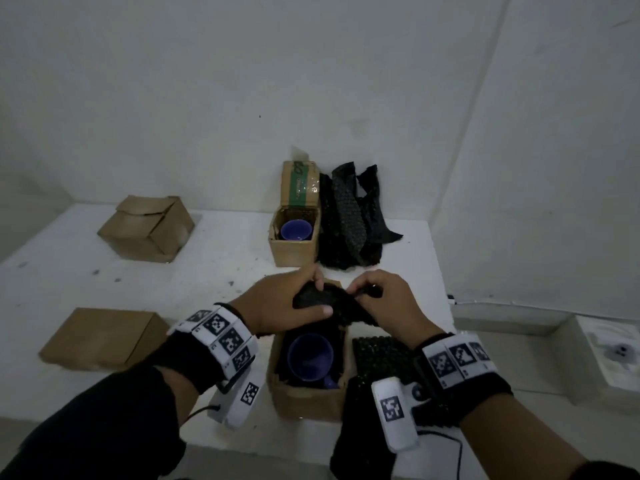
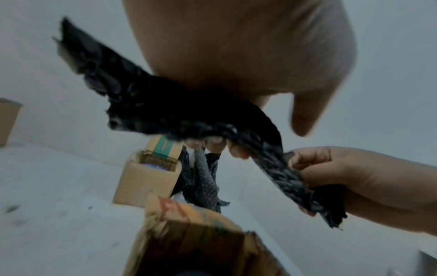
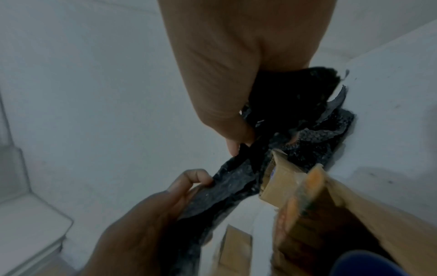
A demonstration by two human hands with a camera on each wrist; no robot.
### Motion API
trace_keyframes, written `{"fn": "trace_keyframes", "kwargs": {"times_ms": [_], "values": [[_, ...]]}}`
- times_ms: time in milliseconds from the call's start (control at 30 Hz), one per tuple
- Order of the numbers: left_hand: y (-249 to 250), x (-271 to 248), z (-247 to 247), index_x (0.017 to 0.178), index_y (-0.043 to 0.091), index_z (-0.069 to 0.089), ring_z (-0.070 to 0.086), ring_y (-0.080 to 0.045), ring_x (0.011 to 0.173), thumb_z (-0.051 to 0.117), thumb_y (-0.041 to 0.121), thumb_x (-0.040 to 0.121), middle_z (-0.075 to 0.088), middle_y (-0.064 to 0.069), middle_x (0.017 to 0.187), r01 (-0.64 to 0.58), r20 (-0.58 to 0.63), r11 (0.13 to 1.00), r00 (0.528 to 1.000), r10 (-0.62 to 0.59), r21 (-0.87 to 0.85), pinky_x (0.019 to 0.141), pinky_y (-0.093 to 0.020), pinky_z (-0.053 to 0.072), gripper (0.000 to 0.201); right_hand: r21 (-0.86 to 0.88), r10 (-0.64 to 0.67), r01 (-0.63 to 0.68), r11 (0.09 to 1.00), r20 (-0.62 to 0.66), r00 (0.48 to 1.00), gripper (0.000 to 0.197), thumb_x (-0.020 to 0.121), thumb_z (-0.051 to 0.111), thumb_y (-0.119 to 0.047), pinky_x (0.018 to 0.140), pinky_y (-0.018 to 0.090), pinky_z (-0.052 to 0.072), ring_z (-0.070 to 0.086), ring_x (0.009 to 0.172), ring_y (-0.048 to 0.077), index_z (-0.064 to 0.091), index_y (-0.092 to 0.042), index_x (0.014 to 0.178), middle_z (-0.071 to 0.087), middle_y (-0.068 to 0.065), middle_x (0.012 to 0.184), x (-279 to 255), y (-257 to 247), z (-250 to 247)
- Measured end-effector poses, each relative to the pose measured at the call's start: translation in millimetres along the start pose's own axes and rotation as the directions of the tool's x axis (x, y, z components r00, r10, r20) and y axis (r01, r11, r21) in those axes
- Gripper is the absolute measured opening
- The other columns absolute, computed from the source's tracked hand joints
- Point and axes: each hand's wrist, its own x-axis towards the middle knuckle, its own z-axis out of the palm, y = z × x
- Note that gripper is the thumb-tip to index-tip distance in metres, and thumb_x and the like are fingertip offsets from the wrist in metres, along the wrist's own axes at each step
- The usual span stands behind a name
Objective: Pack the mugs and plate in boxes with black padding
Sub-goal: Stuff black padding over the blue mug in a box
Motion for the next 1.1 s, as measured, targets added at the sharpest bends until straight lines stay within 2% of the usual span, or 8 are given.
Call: {"fn": "trace_keyframes", "kwargs": {"times_ms": [133, 433, 533, 633, 767, 867, 1000, 1100], "values": [[-26.8, -22.4, 18.9, 0.109, 0.032, 0.037, 0.06, -0.025, 0.091, 0.044, 0.029, 0.076, 0.063, -0.007, 0.104, 0.131, 0.099, 0.991, 0.987, -0.127, -0.03, 0.078, -0.037, 0.048, 0.034, -0.356, -0.087, 0.151, 0.922, 0.19, 0.978, 0.027, 0.074, 0.058, -0.001, 0.078, 0.027, 0.04, 0.057, 0.089, 0.018, 0.072, -0.022, 0.079, 0.061, -0.002, 0.088, -15.6, 2.8, 25.1], [-34.6, -41.7, 48.2, 0.11, 0.035, 0.065, 0.04, -0.018, 0.114, 0.049, 0.021, 0.085, 0.057, 0.007, 0.115, -0.146, 0.293, 0.878, 0.956, 0.007, 0.455, 0.092, -0.035, 0.029, 0.033, -0.72, -0.056, 0.513, 0.468, 0.555, 0.83, 0.026, 0.084, 0.05, -0.02, 0.073, 0.034, 0.015, 0.048, 0.096, 0.03, 0.073, -0.025, 0.095, 0.058, 0.007, 0.097, -47.0, -0.8, 60.7], [-33.0, -44.4, 59.8, 0.107, 0.024, 0.066, 0.04, -0.026, 0.108, 0.018, 0.038, 0.083, 0.056, 0.0, 0.112, -0.161, 0.298, 0.801, 0.954, -0.022, 0.576, 0.09, -0.04, 0.03, 0.056, -0.75, 0.088, 0.492, 0.442, 0.583, 0.808, 0.036, 0.074, 0.034, -0.033, 0.063, 0.031, 0.011, 0.052, 0.065, 0.024, 0.064, -0.016, 0.062, 0.055, 0.004, 0.068, -56.5, -5.4, 72.9], [-36.9, -49.5, 73.9, 0.103, 0.014, 0.064, 0.042, -0.026, 0.103, -0.006, 0.042, 0.068, 0.056, -0.005, 0.11, -0.188, 0.284, 0.793, 0.959, 0.02, 0.579, 0.093, -0.043, 0.028, 0.083, -0.727, -0.008, 0.498, 0.473, 0.562, 0.827, 0.032, 0.073, 0.03, -0.038, 0.063, 0.032, 0.016, 0.042, 0.052, 0.02, 0.042, -0.018, 0.051, 0.045, 0.001, 0.056, -60.7, 11.4, 86.7], [-53.8, -57.1, 82.4, 0.111, 0.026, 0.058, 0.045, -0.018, 0.111, 0.023, 0.039, 0.074, 0.055, 0.004, 0.113, -0.082, -0.051, 0.951, 0.994, 0.101, 0.299, 0.1, -0.038, 0.031, 0.053, -0.678, -0.036, 0.517, 0.522, 0.588, 0.808, 0.045, 0.079, 0.012, -0.039, 0.07, 0.035, 0.019, 0.036, 0.062, 0.022, 0.043, -0.011, 0.064, 0.041, 0.003, 0.062, -53.6, 12.3, 95.8], [-60.0, -58.9, 83.8, 0.119, 0.026, 0.055, 0.047, -0.011, 0.114, 0.032, 0.038, 0.082, 0.056, 0.007, 0.12, 0.041, -0.34, 0.998, 0.939, -0.054, -0.045, 0.099, -0.031, 0.036, 0.045, -0.673, 0.039, 0.423, 0.607, 0.557, 0.83, 0.043, 0.084, 0.018, -0.036, 0.068, 0.035, 0.023, 0.038, 0.061, 0.023, 0.046, -0.014, 0.059, 0.041, 0.002, 0.06, -49.2, -4.4, 91.7], [-52.9, -59.4, 78.6, 0.115, 0.034, 0.051, 0.05, -0.009, 0.116, 0.033, 0.041, 0.091, 0.057, 0.013, 0.119, 0.146, -0.2, 0.678, 0.892, -0.404, -0.72, 0.1, -0.026, 0.037, 0.031, -0.487, 0.041, 0.276, 0.829, 0.544, 0.838, 0.031, 0.095, 0.038, -0.027, 0.079, 0.035, 0.046, 0.057, 0.094, 0.024, 0.063, -0.012, 0.105, 0.063, 0.008, 0.104, -52.6, -20.0, 97.8], [-44.1, -57.0, 77.4, 0.113, 0.033, 0.054, 0.054, -0.009, 0.111, 0.03, 0.04, 0.098, 0.059, 0.006, 0.121, 0.154, -0.121, 0.486, 0.864, -0.489, -0.86, 0.095, -0.025, 0.044, 0.029, -0.448, 0.14, 0.18, 0.876, 0.593, 0.793, 0.042, 0.101, 0.029, -0.037, 0.081, 0.036, 0.045, 0.058, 0.093, 0.028, 0.06, -0.01, 0.098, 0.065, 0.014, 0.101, -68.9, -18.3, 109.9]]}}
